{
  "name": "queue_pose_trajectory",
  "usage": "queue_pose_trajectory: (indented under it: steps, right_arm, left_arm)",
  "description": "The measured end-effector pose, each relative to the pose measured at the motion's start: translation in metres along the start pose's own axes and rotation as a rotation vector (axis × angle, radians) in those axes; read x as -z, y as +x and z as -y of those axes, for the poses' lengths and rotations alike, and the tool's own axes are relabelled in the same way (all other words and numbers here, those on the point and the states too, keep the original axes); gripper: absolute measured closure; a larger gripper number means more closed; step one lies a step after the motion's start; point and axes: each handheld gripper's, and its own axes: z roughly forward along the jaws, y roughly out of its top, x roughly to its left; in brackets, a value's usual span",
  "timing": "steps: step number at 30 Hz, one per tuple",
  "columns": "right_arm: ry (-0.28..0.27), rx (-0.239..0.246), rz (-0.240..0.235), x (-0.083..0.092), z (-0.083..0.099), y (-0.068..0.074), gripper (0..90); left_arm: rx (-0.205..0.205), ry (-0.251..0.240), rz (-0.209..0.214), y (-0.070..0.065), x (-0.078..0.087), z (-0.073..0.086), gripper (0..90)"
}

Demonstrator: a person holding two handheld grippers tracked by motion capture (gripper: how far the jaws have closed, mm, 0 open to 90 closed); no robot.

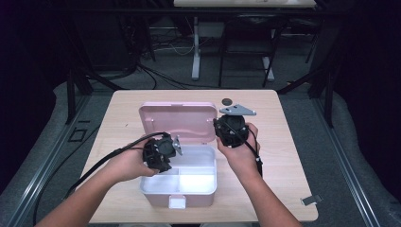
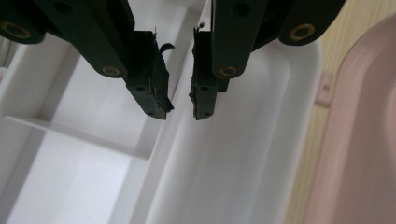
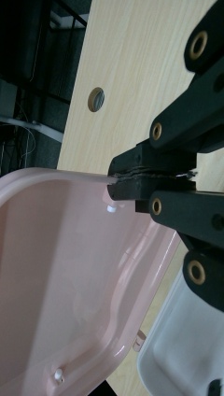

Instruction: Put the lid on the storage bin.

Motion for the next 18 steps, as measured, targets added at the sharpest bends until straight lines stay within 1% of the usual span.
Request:
queue_pose_trajectory:
  steps: [2,4,5,6,8,9,11,15,16,18]
  right_arm:
    - [-0.004,-0.002,-0.001,-0.001,0.0,0.0,88.3]
    - [0.0,-0.003,-0.002,0.0,0.0,0.0,88.3]
    - [0.001,-0.003,0.0,0.0,0.0,0.0,88.4]
    - [0.001,-0.004,0.001,0.0,0.0,0.0,88.3]
    - [0.004,-0.005,0.001,-0.001,-0.001,0.0,88.3]
    - [0.005,-0.004,0.003,-0.001,-0.001,0.0,88.3]
    - [0.005,-0.005,0.002,-0.001,-0.001,0.0,88.3]
    - [0.006,-0.006,0.003,-0.001,-0.001,0.0,88.3]
    - [0.006,-0.006,0.002,-0.001,-0.002,0.0,88.3]
    - [0.006,-0.006,-0.002,-0.001,-0.002,-0.001,88.3]
  left_arm:
    - [0.037,-0.04,-0.008,0.004,0.006,0.009,73.9]
    - [0.071,-0.074,-0.028,0.008,0.012,0.017,72.4]
    - [0.078,-0.085,-0.03,0.011,0.016,0.022,72.4]
    - [0.095,-0.105,-0.038,0.013,0.018,0.026,72.4]
    - [0.13,-0.127,-0.061,0.016,0.025,0.034,72.4]
    - [0.144,-0.141,-0.061,0.018,0.027,0.038,72.1]
    - [0.187,-0.181,-0.052,0.022,0.032,0.045,71.4]
    - [0.241,-0.208,-0.083,0.029,0.037,0.058,71.3]
    - [0.251,-0.218,-0.08,0.031,0.037,0.061,71.0]
    - [0.272,-0.233,-0.091,0.033,0.039,0.066,70.2]
